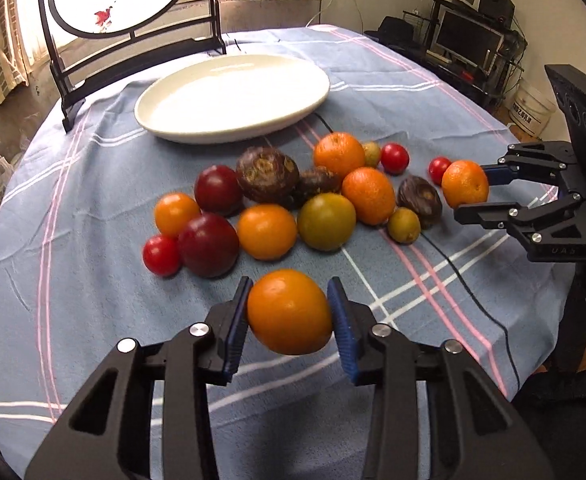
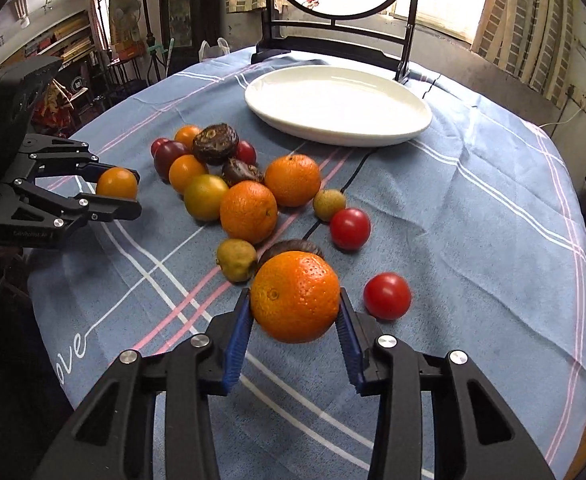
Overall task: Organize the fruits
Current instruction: 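Grasp a large orange with the right tool while the left tool grasps another orange, then carry both oranges over the white plate and open both tools to release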
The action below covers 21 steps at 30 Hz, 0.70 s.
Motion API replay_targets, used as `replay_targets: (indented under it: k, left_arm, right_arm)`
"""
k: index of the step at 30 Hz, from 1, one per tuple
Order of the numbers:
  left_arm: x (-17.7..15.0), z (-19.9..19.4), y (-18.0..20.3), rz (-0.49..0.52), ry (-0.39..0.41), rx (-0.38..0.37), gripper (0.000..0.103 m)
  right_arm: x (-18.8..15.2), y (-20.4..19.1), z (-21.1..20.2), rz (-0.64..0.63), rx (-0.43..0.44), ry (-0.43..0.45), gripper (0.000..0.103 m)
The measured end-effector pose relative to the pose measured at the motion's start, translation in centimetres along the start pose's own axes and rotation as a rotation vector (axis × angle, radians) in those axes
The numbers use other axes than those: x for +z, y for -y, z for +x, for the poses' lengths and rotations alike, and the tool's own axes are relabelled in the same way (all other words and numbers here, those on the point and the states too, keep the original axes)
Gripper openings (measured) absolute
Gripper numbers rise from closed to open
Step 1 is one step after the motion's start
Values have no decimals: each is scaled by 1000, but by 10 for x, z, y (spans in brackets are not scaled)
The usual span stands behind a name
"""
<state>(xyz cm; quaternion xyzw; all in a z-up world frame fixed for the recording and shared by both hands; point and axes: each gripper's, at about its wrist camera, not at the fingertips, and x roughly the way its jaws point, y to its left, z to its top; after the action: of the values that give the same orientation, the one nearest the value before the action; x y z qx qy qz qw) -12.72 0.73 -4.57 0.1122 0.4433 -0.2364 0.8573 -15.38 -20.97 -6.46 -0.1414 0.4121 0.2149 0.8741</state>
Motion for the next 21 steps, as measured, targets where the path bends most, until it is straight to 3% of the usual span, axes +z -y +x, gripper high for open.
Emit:
replay_targets:
  k: [9, 15, 21]
  left_arm:
    - [106, -11, -38, -44, 146, 133, 38]
    - [160, 37, -66, -86, 95, 207, 38]
    - [172, 90, -86, -116, 1, 227, 38]
  right_arm:
    - [97, 26, -2, -22, -27, 124, 41]
    - [167, 53, 47, 35, -24, 111, 41]
    - [197, 67, 111, 72, -33, 21, 41]
